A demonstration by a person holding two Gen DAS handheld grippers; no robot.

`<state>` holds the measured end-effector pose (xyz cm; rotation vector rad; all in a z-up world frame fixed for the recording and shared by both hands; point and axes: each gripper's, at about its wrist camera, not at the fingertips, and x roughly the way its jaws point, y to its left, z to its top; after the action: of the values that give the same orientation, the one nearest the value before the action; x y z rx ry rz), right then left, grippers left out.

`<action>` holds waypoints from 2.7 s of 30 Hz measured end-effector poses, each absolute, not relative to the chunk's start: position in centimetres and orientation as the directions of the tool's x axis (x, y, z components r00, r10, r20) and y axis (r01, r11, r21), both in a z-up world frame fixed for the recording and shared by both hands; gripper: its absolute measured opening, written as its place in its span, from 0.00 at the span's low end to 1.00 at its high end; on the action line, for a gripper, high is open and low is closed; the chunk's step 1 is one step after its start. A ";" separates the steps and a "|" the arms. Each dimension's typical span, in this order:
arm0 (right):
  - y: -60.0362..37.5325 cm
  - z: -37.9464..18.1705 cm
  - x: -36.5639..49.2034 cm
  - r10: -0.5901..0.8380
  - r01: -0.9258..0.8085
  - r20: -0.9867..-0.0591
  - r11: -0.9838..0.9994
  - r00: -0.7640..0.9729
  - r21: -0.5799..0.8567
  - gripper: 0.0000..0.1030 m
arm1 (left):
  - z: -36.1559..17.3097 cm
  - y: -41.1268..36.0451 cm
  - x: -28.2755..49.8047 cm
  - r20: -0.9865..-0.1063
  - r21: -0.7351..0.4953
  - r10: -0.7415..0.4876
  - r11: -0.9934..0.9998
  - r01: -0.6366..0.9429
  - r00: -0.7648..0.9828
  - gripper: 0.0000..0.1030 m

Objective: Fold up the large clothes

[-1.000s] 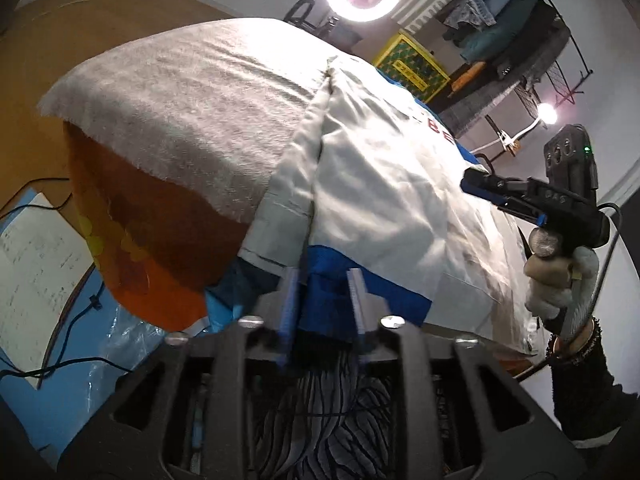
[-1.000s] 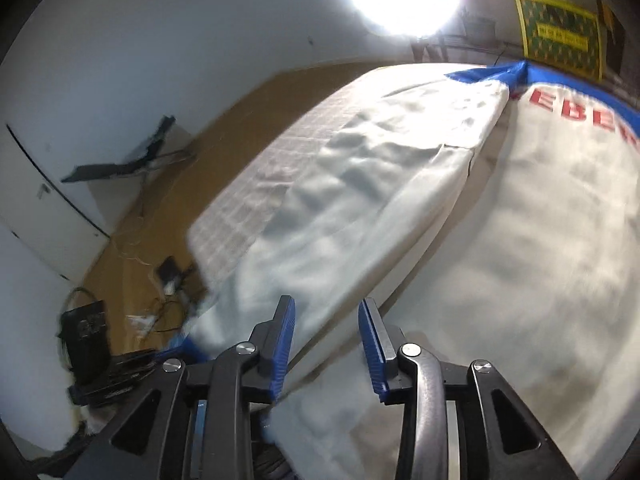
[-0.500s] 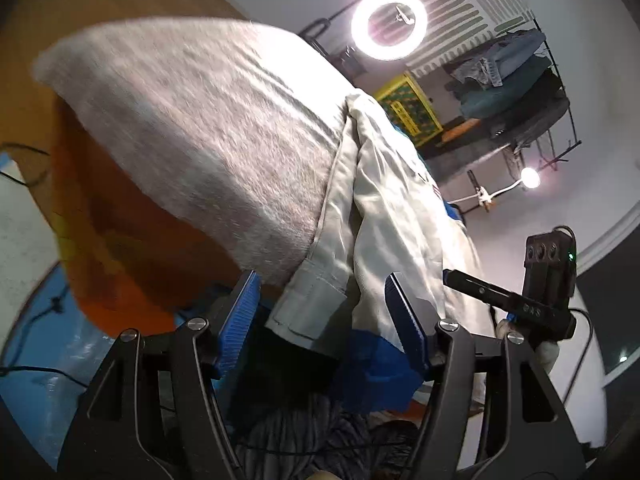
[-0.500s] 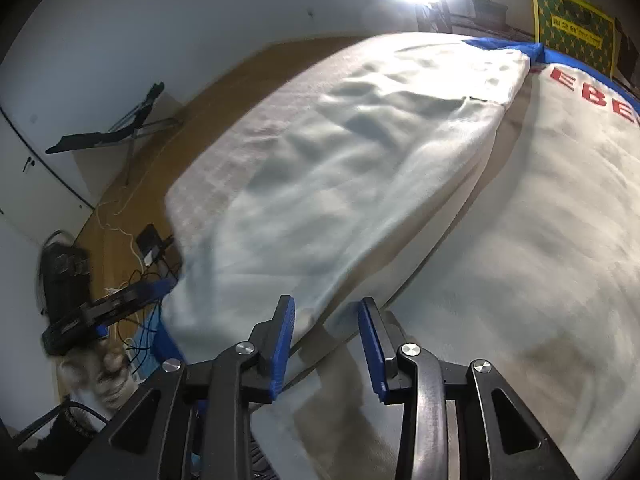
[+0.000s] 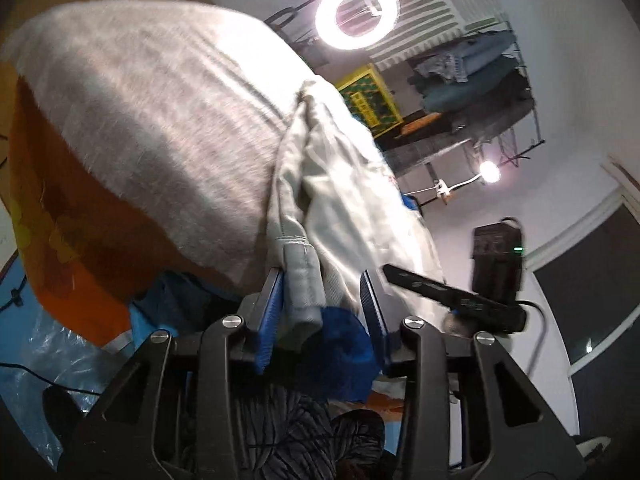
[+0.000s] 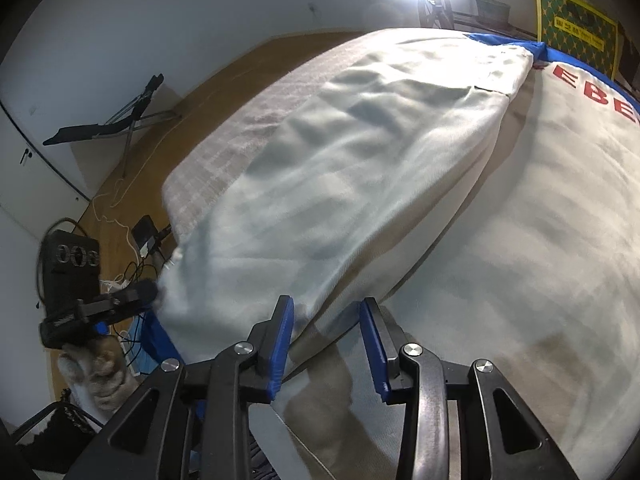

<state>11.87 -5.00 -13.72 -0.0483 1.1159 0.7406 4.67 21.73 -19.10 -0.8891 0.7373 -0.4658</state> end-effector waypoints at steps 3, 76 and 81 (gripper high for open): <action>-4.9 -13.8 11.9 0.514 -0.563 -0.827 0.763 0.228 0.319 0.36 | -17.9 21.0 4.3 -0.396 -0.795 -0.621 0.601 0.087 0.676 0.39; -3.9 -9.9 28.9 0.487 -0.279 -0.769 0.872 0.413 0.403 0.03 | -8.1 4.3 2.0 -0.518 -0.250 -0.476 0.879 0.406 0.710 0.07; -10.3 -9.8 27.2 0.561 -0.218 -0.672 0.821 0.483 0.528 0.03 | -7.6 1.2 1.2 -0.536 -0.186 -0.492 0.861 0.473 0.686 0.07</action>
<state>27.23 -10.29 -9.76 0.4003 0.9568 0.4904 1.16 1.21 -7.61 -0.0336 0.6102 -0.5406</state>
